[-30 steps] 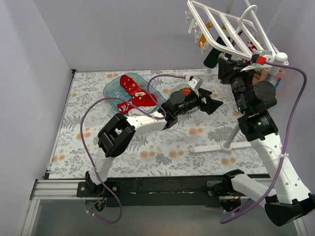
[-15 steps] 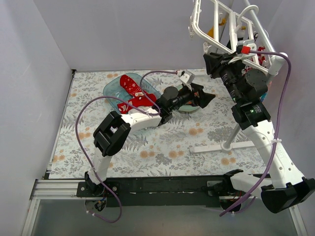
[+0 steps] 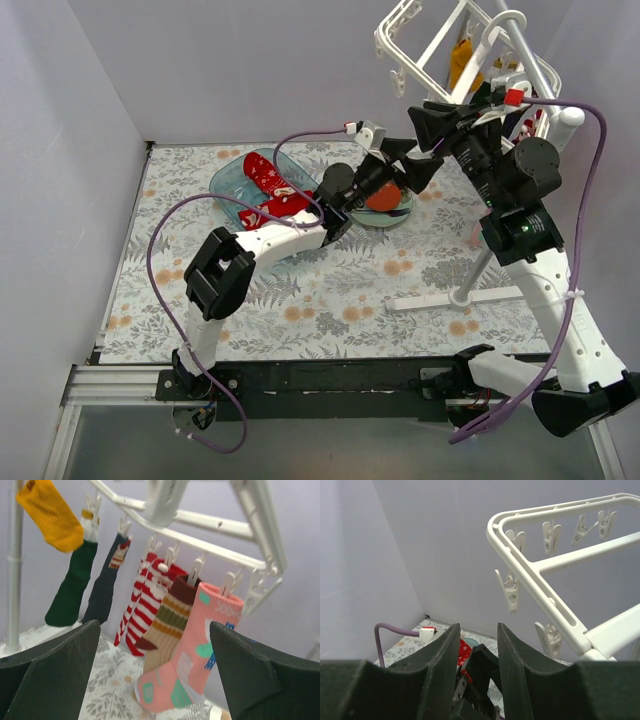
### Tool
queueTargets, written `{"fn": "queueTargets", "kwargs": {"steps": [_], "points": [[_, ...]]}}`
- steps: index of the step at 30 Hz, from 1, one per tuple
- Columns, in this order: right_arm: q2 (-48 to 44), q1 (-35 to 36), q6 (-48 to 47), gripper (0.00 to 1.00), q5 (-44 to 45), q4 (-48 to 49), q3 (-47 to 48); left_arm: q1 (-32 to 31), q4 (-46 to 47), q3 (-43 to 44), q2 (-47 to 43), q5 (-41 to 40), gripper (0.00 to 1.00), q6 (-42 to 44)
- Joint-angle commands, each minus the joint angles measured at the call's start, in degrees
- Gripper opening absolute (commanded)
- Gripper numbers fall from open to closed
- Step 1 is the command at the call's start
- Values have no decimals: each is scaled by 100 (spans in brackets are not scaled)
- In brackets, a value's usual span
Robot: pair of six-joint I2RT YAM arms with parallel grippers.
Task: Remove the socks clipped to the hanger
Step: Remove the sock from the hanger.
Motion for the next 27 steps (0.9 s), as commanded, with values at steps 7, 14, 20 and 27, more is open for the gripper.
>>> {"fn": "queueTargets", "kwargs": {"steps": [7,14,20,27], "points": [[-682,19,-69,45,365,-494,175,1,446,780,38,-749,89,-59],[-902,19,-192,45,662,-617,148,1,691,1220,328,-1085,87,108],[-972,11,-341,45,805,-802,131,1,727,1676,583,-1191,82,231],[-990,19,-526,45,1024,-960,113,10,1140,1493,504,-1200,58,284]]}}
